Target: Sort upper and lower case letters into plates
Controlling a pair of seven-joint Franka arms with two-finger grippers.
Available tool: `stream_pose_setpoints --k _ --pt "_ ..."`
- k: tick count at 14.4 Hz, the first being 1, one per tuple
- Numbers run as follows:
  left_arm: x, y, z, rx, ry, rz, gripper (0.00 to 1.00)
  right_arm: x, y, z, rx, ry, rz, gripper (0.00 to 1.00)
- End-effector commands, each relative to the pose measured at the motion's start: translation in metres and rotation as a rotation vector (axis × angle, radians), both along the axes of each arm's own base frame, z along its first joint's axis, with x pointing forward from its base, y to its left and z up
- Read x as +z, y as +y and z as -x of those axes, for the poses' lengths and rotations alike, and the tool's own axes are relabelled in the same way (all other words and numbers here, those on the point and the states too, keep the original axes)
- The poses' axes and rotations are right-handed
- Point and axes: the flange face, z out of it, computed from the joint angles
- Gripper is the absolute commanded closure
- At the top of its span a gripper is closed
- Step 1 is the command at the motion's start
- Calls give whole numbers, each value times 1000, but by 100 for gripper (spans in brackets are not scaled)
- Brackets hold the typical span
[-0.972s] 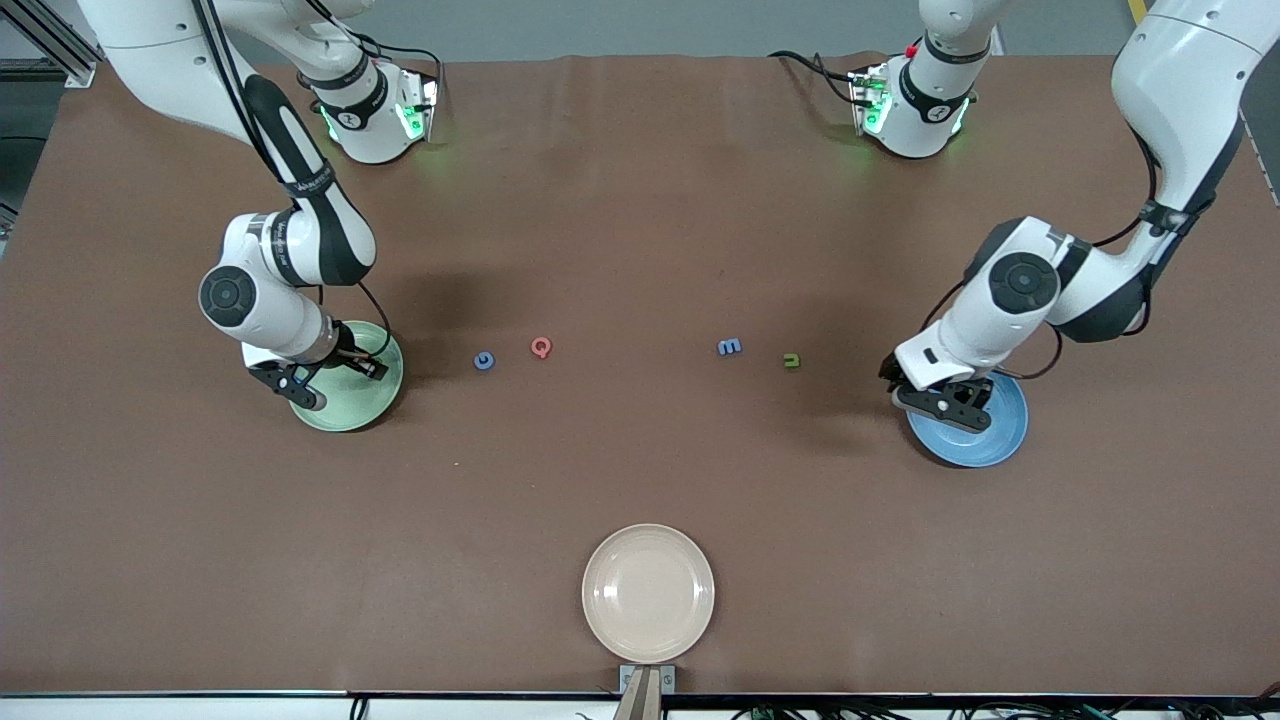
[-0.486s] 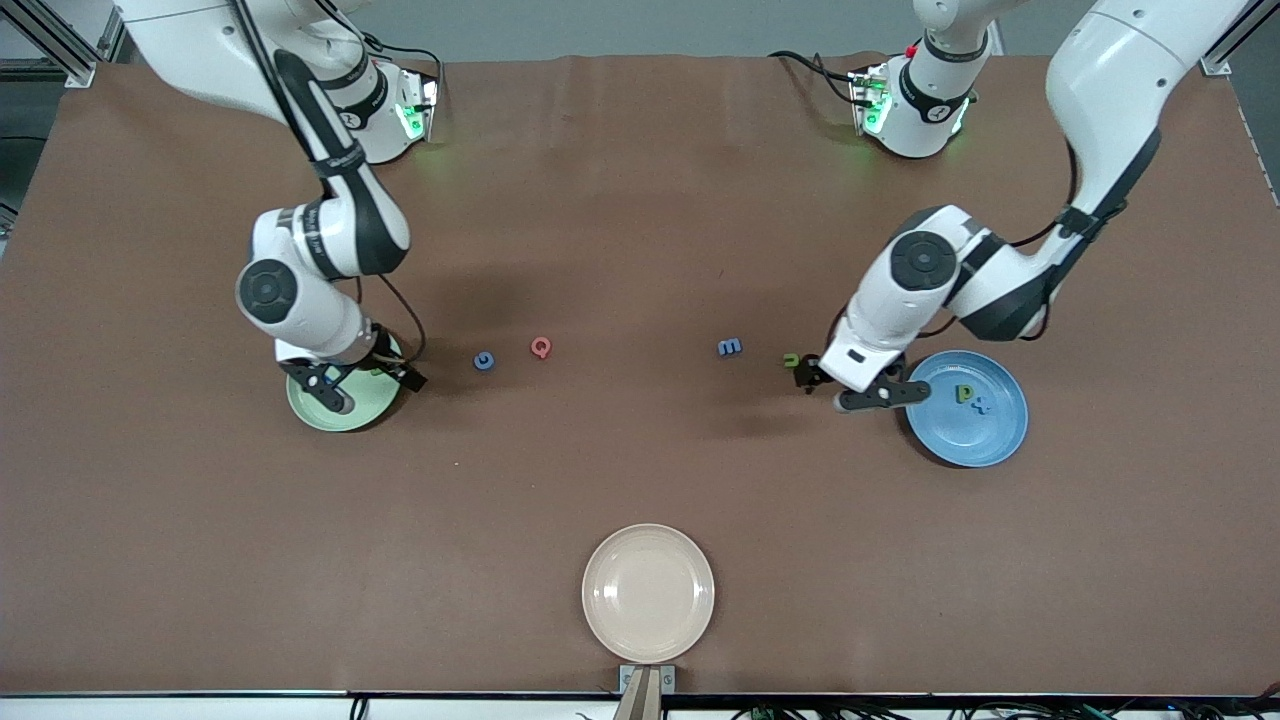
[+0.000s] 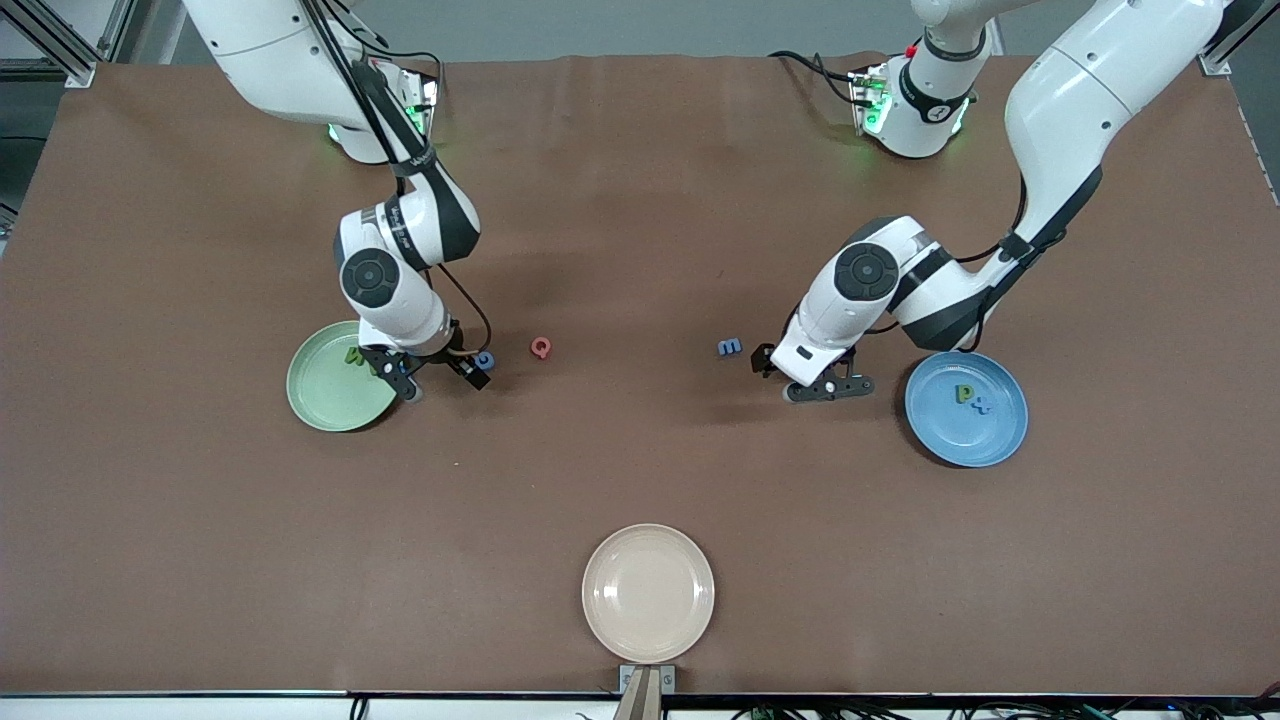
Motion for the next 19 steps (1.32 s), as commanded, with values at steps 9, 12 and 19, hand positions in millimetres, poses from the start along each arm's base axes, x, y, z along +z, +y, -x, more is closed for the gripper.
stream_pose_setpoints --k 9,12,19 --pt "-36 11 27 0 24 -50 8 -12 16 10 -6 -7 3 51" --pt "-38 11 25 9 24 -46 14 -12 22 13 -16 -6 3 73" --pt "-42 7 27 36 30 -36 48 34 -40 -8 68 63 16 100"
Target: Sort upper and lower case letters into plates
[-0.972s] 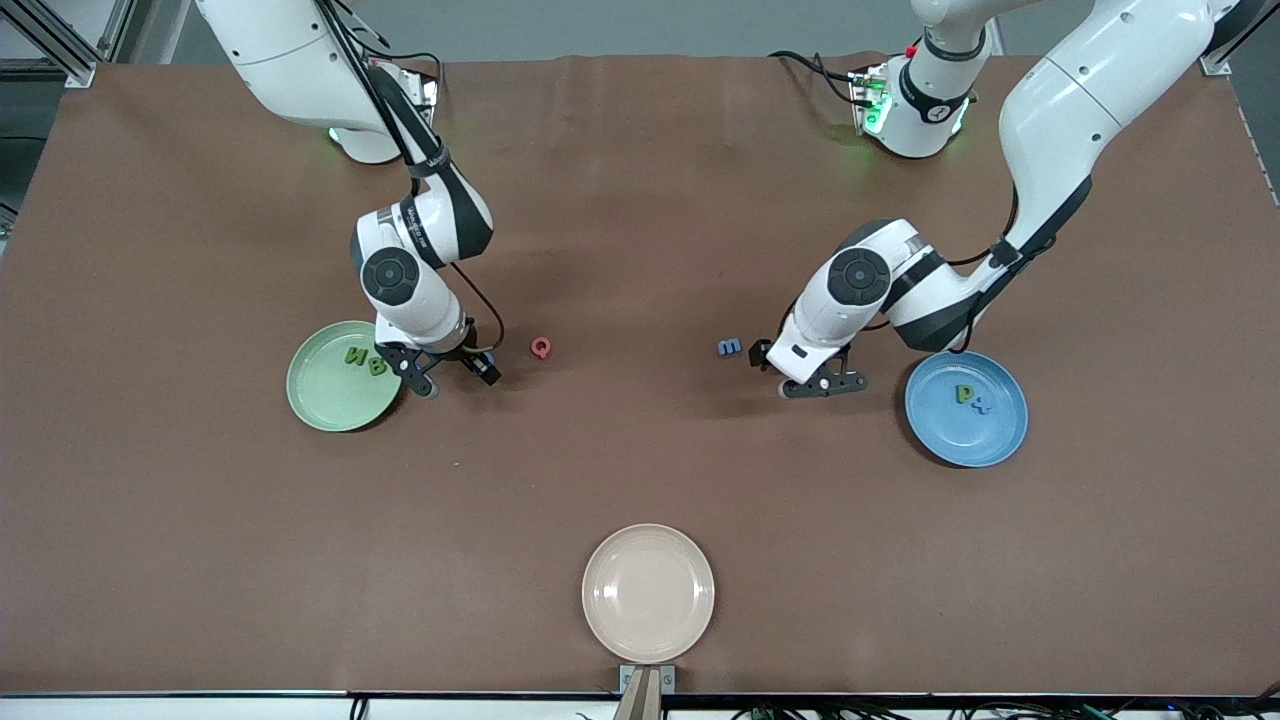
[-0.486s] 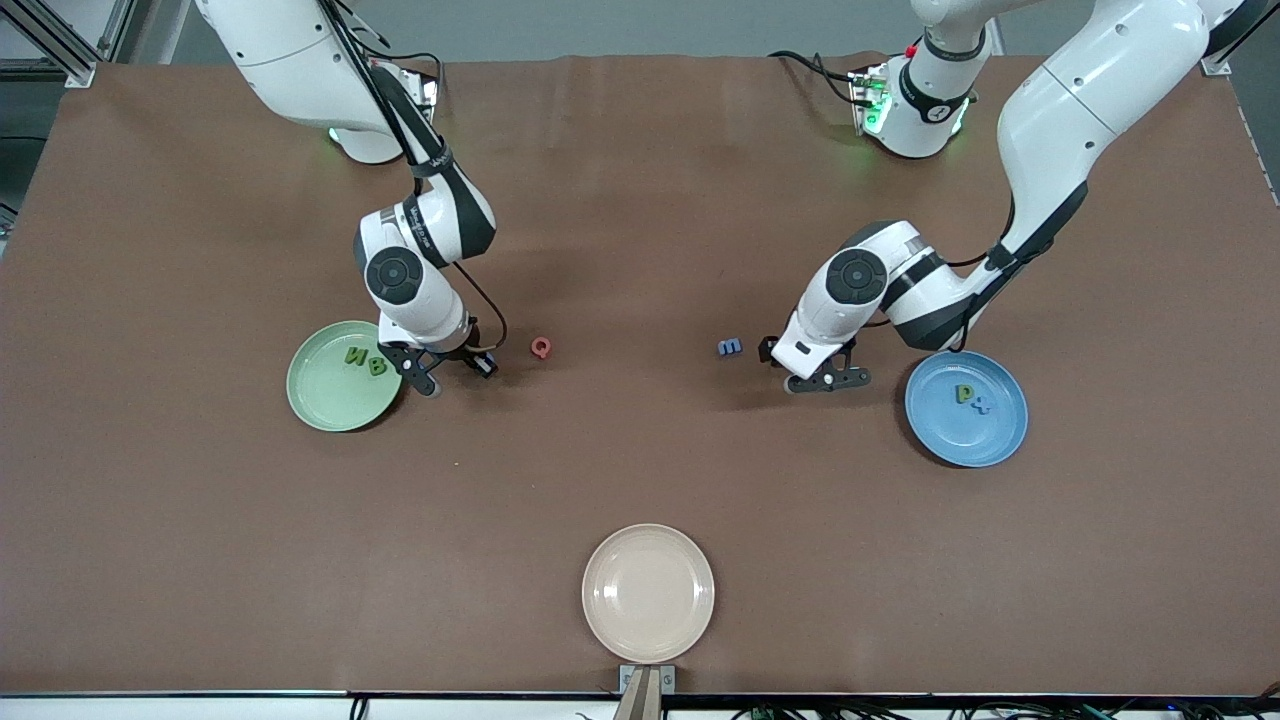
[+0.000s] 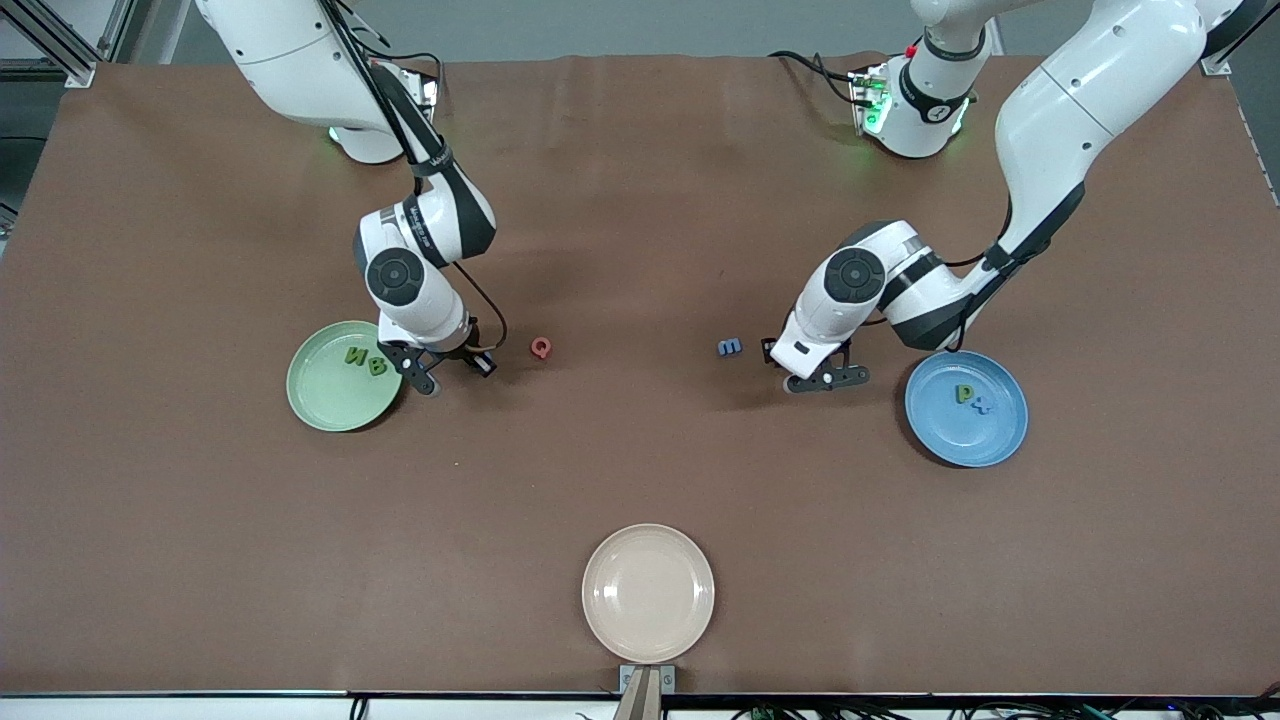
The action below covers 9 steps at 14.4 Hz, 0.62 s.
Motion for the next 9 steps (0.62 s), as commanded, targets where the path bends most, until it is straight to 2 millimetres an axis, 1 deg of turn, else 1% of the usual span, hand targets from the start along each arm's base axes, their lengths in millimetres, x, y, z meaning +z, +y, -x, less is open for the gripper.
stream_pose_setpoints --k 1,2,4,5,7,8,9 --pt "-3 -2 1 9 -15 3 53 44 -64 -18 64 23 -18 100" --pt "-2 -2 0 10 -16 4 59 56 -88 -24 103 24 -29 100" --pt "0 -2 -2 10 -21 5 69 66 -134 -31 170 29 -46 100" --pt "0 -2 -3 11 -23 5 73 67 -154 -33 208 27 -54 100" --pt "1 -2 -4 12 -25 5 83 60 -197 -34 266 30 -53 100" --pt "4 -1 -6 13 -32 6 85 58 -215 -34 280 33 -37 100" --pt "10 3 -13 15 -46 3 85 55 -224 -33 298 24 -12 100"
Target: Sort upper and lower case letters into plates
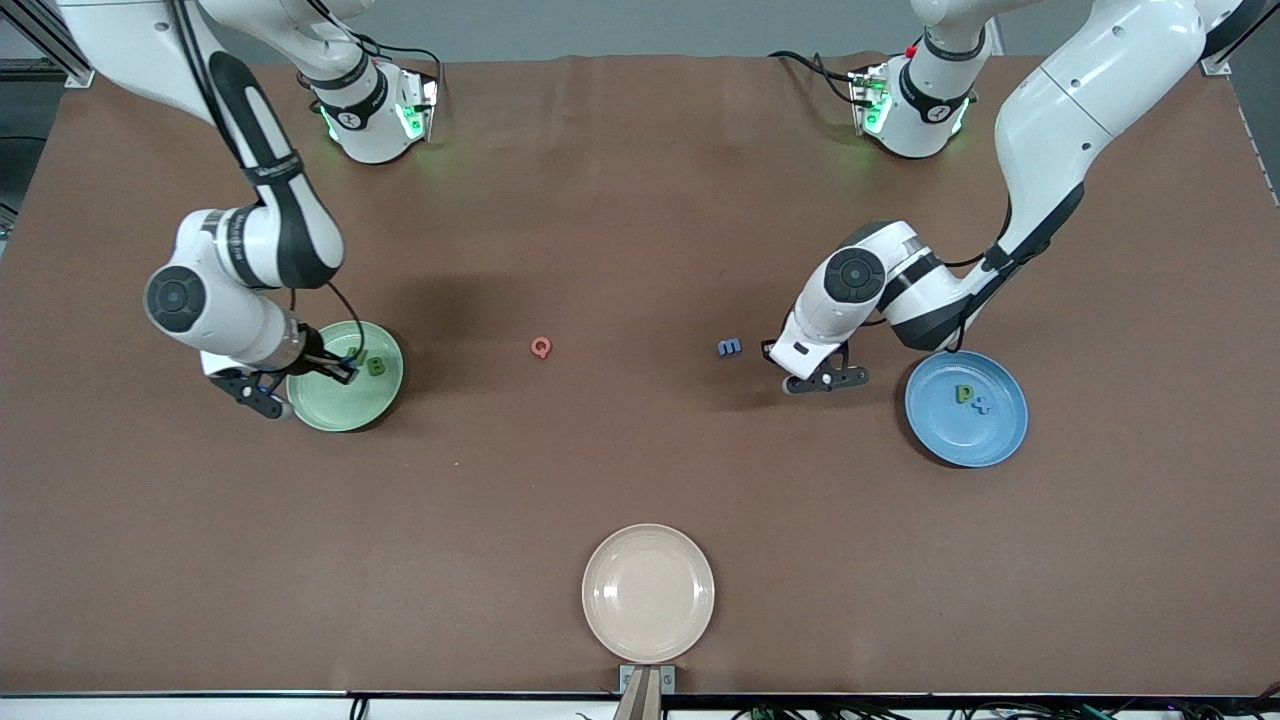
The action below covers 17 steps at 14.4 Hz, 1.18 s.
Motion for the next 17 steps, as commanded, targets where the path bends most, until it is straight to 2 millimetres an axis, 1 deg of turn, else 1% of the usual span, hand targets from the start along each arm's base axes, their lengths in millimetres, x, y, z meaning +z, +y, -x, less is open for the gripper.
stream_pose_setpoints --k 1,2,3,4,5,6,7,8,9,10,11,13,15,16,17 --pt "12 7 -13 12 -46 -11 85 -14 -19 15 60 -32 41 100" --pt "24 13 -22 -3 -73 -22 85 -18 -24 18 58 -51 43 100" --pt "30 25 -29 -15 -80 -36 85 -21 -28 19 58 -59 43 100" --pt "37 44 -41 -26 -88 -49 85 -29 -30 22 59 -66 43 100" --pt "41 55 -47 -50 -85 -55 85 -36 -30 26 60 -79 44 100" --pt "47 72 -56 -73 -84 -56 85 -43 -30 27 60 -89 44 100" --pt "52 89 -63 -86 -83 -55 85 -47 -30 28 60 -85 44 97" --pt "57 109 -70 -105 -78 -57 85 -48 -31 29 59 -77 44 79" --pt "59 127 -75 -129 -72 -59 85 -48 -32 28 57 -74 44 31" --pt "60 147 -81 -154 -70 -59 85 -47 -36 28 50 -74 44 0" --pt "60 162 -85 -173 -70 -57 85 -47 -37 29 46 -62 44 0" --pt "59 188 -93 -213 -69 -54 85 -41 -33 29 41 -30 43 0" --pt "54 207 -100 -229 -65 -52 85 -25 -19 26 11 -8 38 0" --pt "48 218 -104 -233 -57 -54 85 -21 0 26 -15 -9 43 0" --pt "46 227 -109 -245 -60 -59 85 -16 27 26 -55 -18 53 0"
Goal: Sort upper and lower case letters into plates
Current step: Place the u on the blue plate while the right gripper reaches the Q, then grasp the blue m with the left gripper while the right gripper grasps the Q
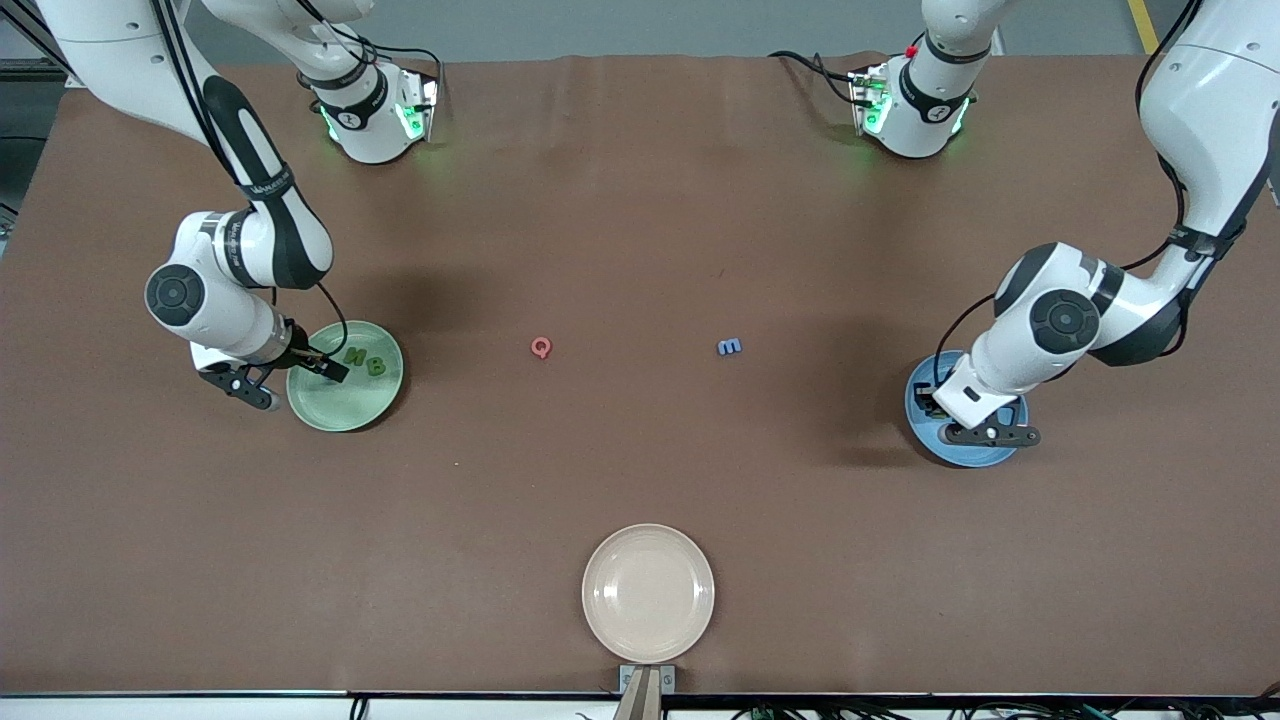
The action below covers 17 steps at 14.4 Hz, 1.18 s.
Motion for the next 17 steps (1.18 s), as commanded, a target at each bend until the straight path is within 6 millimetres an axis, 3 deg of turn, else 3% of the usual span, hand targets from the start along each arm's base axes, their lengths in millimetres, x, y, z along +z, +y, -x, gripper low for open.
stream_pose_setpoints --k 1,4,8,10,11,12,14,15,17 --pt "-8 16 -13 -41 4 -12 85 22 66 4 -80 -23 19 0" --pt "-19 32 -19 -58 17 -16 84 30 157 10 -146 -58 28 0" --pt "-33 44 -21 -82 30 -14 83 30 241 23 -152 -57 -28 0" --pt "-35 44 -21 -83 33 -13 81 18 279 27 -111 -46 -39 0" --pt "-34 44 -20 -85 33 -14 72 12 296 29 -84 -46 -38 0" --pt "-34 45 -21 -85 32 -14 55 8 313 31 -56 -47 -40 0" --pt "-28 46 -21 -84 26 -22 5 2 329 29 -35 -52 -41 0" --pt "-23 44 -21 -82 27 -31 0 -1 336 31 -23 -52 -40 0" --pt "-7 20 -16 -101 53 -43 0 -8 344 34 -10 -48 -36 1"
